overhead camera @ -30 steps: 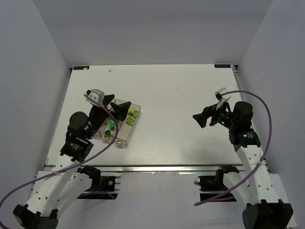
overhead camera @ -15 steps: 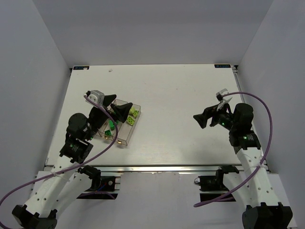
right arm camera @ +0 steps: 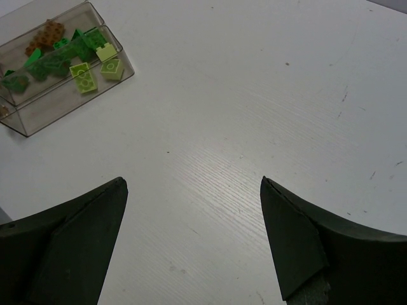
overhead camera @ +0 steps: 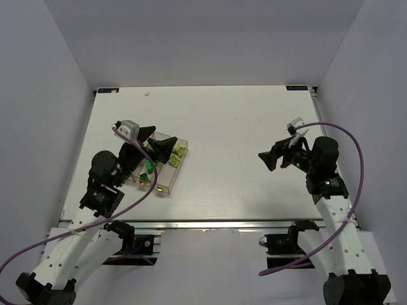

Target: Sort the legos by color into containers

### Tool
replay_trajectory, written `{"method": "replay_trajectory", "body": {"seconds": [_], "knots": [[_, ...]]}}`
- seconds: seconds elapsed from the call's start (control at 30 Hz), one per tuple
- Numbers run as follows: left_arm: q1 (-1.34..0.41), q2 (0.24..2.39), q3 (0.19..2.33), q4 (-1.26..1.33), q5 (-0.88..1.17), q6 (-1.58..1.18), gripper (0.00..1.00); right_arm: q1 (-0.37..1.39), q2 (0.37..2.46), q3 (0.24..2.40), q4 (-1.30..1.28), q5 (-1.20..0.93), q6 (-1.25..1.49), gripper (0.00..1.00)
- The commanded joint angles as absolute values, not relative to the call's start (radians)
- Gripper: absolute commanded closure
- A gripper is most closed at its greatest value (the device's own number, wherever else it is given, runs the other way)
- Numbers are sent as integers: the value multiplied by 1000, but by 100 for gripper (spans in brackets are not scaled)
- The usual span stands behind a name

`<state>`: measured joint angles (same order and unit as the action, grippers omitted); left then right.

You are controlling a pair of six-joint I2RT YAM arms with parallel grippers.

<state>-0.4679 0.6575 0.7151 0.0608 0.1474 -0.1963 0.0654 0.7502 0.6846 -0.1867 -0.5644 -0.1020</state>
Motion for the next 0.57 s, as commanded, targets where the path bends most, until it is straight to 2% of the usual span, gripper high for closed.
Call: {"method": "replay_trajectory", "body": {"seconds": [0.0, 0.53], "knots": [[-474, 650, 713, 75, 164, -201, 2, 57, 753, 703, -173, -575, -127, 11], [-476, 661, 712, 72, 155, -196, 2, -12, 747, 678, -144, -580, -98, 11]]}}
